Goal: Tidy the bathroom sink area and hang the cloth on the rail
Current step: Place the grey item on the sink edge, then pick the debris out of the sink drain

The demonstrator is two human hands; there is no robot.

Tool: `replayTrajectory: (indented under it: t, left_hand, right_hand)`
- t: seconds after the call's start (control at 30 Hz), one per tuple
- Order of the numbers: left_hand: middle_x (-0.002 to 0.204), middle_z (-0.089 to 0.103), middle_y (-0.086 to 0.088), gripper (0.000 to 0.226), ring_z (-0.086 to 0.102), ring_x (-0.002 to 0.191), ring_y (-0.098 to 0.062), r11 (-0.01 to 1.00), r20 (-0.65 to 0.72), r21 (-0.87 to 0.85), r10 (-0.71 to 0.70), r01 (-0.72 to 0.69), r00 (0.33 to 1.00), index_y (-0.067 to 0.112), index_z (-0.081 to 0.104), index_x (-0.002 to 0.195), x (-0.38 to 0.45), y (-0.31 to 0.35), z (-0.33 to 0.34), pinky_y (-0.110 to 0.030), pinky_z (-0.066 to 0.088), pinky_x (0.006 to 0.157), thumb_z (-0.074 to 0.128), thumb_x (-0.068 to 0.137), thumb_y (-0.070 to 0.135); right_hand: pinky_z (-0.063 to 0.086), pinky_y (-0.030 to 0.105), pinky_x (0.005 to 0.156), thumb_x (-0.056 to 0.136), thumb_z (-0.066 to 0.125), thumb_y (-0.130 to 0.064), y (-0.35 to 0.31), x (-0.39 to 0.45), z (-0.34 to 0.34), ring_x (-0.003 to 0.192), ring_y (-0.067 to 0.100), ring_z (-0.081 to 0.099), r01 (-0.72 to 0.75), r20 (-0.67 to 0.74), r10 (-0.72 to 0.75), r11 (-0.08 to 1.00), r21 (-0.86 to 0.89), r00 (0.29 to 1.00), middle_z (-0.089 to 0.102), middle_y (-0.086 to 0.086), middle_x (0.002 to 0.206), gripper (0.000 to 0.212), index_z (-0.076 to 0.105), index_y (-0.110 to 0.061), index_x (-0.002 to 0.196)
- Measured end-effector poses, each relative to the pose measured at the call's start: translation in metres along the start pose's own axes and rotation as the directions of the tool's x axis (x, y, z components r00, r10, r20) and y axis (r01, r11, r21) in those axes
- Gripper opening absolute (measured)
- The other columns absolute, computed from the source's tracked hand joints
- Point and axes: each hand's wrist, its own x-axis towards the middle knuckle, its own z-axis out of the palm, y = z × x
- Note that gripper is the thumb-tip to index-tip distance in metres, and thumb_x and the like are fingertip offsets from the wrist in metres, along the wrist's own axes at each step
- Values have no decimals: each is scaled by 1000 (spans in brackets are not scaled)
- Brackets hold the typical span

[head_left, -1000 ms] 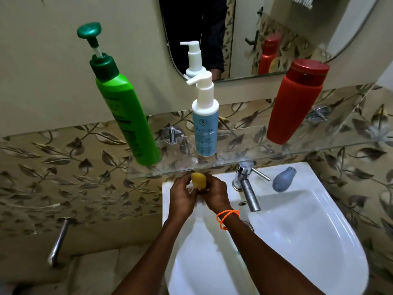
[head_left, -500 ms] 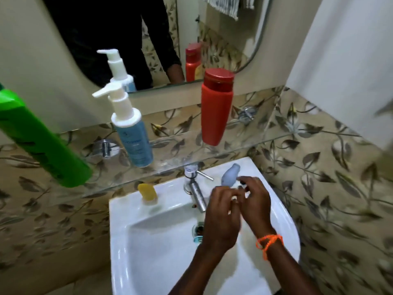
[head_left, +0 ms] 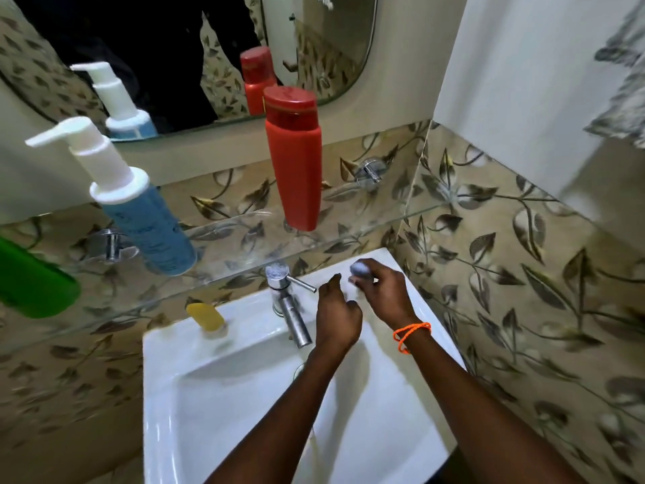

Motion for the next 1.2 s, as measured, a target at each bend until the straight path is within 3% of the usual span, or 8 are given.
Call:
replayTrajectory:
  t: [0.27, 0.37, 0.47, 0.6, 0.67, 0.77, 1.03, 1.2]
  left_hand:
    - [148, 58, -19, 54, 57, 134, -32, 999, 83, -9, -52, 53, 995, 5, 46, 149, 14, -2, 0, -25, 40, 102, 44, 96, -1]
    - [150, 56, -16, 60, 55, 137, -31, 997, 44, -18, -68, 69, 997, 5, 43, 152, 1, -9, -1, -33, 43, 113, 47, 92, -3]
    - [141, 60, -8, 58, 64, 121, -22, 995, -28, -101, -19, 16, 999, 9, 51, 146, -38, -21, 5, -24, 45, 101, 51, 89, -4]
    - [128, 64, -4, 41, 65, 111, -21, 990, -38, -7, -141, 140, 989, 16, 62, 130, -103, -66, 11, -28, 50, 95, 63, 90, 11]
    - [126, 61, -7, 41, 60, 120, -28, 933, -35, 187, -307, 308, 951, 15, 60, 127, -123, -95, 4, -37, 50, 98, 66, 88, 26]
    - [123, 56, -12, 57, 56, 121, -34, 802, -3, 405, -478, 438, 878, 15, 47, 129, -143, -124, -8, -42, 50, 92, 66, 85, 45]
    - [107, 76, -14, 24, 70, 102, -36, 921, -20, 243, -308, 304, 951, 11, 65, 116, -136, -155, -36, -41, 54, 83, 59, 92, 12]
    - [112, 78, -10, 33, 71, 107, -30, 953, 56, 260, -176, 156, 983, 16, 69, 126, -143, -132, -47, -33, 50, 85, 67, 94, 13]
  right_hand:
    - [58, 29, 86, 70, 89, -7, 5, 7, 13, 95, 22, 72, -171, -7, 171, 985, -2, 985, 78, 6, 101, 42, 75, -9, 110]
    - [56, 29, 86, 67, 91, -4, 0, 8, 14, 98, 25, 71, -188, 26, 188, 982, 1, 982, 76, 10, 106, 51, 72, -6, 115]
    - [51, 22, 85, 64, 94, -6, -6, -3, 10, 98, 19, 65, -217, -32, 220, 974, 66, 975, 70, 5, 115, 68, 66, -4, 126]
    - [55, 31, 83, 72, 88, -9, -4, -64, 22, 88, 26, 70, -313, -193, 298, 948, -55, 935, 73, 12, 104, 47, 68, -5, 114]
    - [52, 31, 81, 72, 84, -7, 0, -105, 43, 88, 31, 72, -262, 70, 287, 934, -244, 955, 76, 16, 94, 34, 72, -5, 104]
    - [52, 36, 93, 78, 76, -15, 4, -153, 77, 110, 31, 67, -123, 475, 350, 887, -445, 807, 72, 13, 114, 39, 71, -14, 117]
    - [51, 37, 101, 85, 67, -13, -5, -182, 100, 127, 28, 58, 39, 535, 261, 874, -485, 804, 60, 2, 142, 56, 59, -33, 137]
    - [54, 42, 75, 93, 60, -23, -22, -192, 65, 109, 30, 57, 212, 472, 142, 757, -619, 870, 56, 7, 118, 32, 65, -29, 123]
